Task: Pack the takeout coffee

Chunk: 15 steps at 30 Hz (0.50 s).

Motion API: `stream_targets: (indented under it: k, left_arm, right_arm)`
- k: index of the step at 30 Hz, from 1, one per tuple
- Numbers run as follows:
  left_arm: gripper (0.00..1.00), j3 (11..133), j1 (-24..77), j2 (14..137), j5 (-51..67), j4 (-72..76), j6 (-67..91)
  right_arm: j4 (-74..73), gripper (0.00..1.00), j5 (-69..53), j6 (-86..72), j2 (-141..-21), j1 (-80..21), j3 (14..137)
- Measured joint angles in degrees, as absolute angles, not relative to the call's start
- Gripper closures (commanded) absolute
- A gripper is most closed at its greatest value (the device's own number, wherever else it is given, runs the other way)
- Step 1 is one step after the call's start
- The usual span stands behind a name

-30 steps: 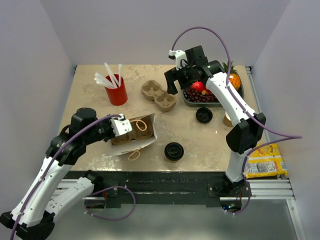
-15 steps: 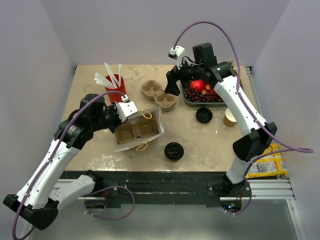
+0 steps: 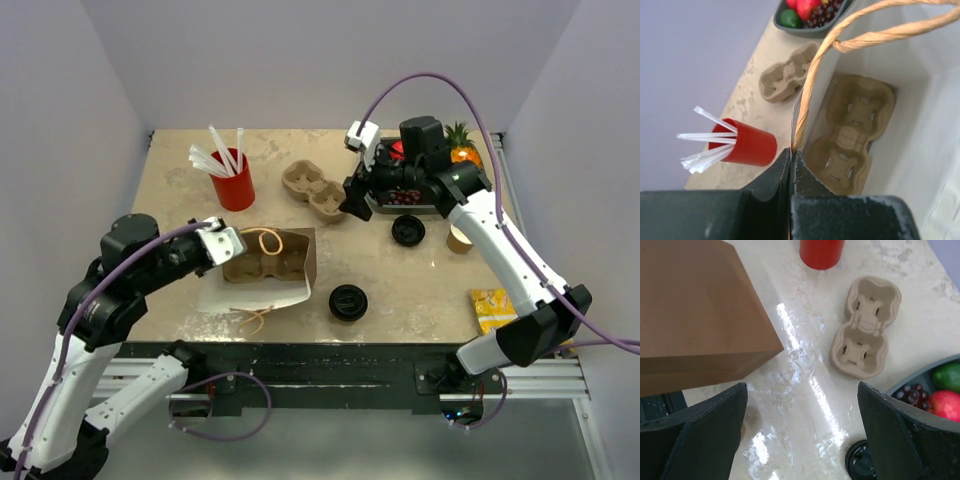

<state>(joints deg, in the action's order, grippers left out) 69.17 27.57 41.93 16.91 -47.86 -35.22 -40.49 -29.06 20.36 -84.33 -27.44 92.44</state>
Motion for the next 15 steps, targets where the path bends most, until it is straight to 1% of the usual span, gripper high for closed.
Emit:
stream_targets:
  k: [2, 5, 9, 11, 12, 13, 15]
  left_arm:
    - [1.0, 70.19, 27.57, 41.34, 16.93, -47.9, -35.62]
    - [1.0, 70.65, 27.57, 42.89, 16.86, -48.01, -33.98]
    - [1.0, 74.72, 27.57, 52.18, 18.9, -51.99, -30.04]
    - [0.77, 77.58, 27.57, 58.11, 20.27, -53.71, -28.6]
    - [0.68, 78.5, 27.57, 61.04, 20.43, -54.24, -27.92]
    - [0.54, 78.7, 27.55, 63.48, 20.34, -54.57, -27.51]
    - [0.46, 78.52, 27.35, 66.76, 19.09, -55.53, -26.81]
  right_arm:
    - [-39.97, 0.11, -29.32, 21.61, -84.2, -28.58, 92.25]
    - [-39.75, 0.11, -30.5, 23.73, -84.2, -30.68, 93.8]
    - [-39.62, 0.11, -32.82, 26.39, -83.35, -35.14, 96.55]
    - [-39.59, 0.11, -33.5, 26.7, -82.41, -36.91, 97.06]
    - [-39.51, 0.11, -34.02, 26.65, -81.95, -37.63, 97.17]
    - [-39.38, 0.09, -34.13, 26.61, -81.38, -38.06, 97.17]
    - [-39.29, 0.08, -34.09, 26.59, -80.51, -38.17, 97.17]
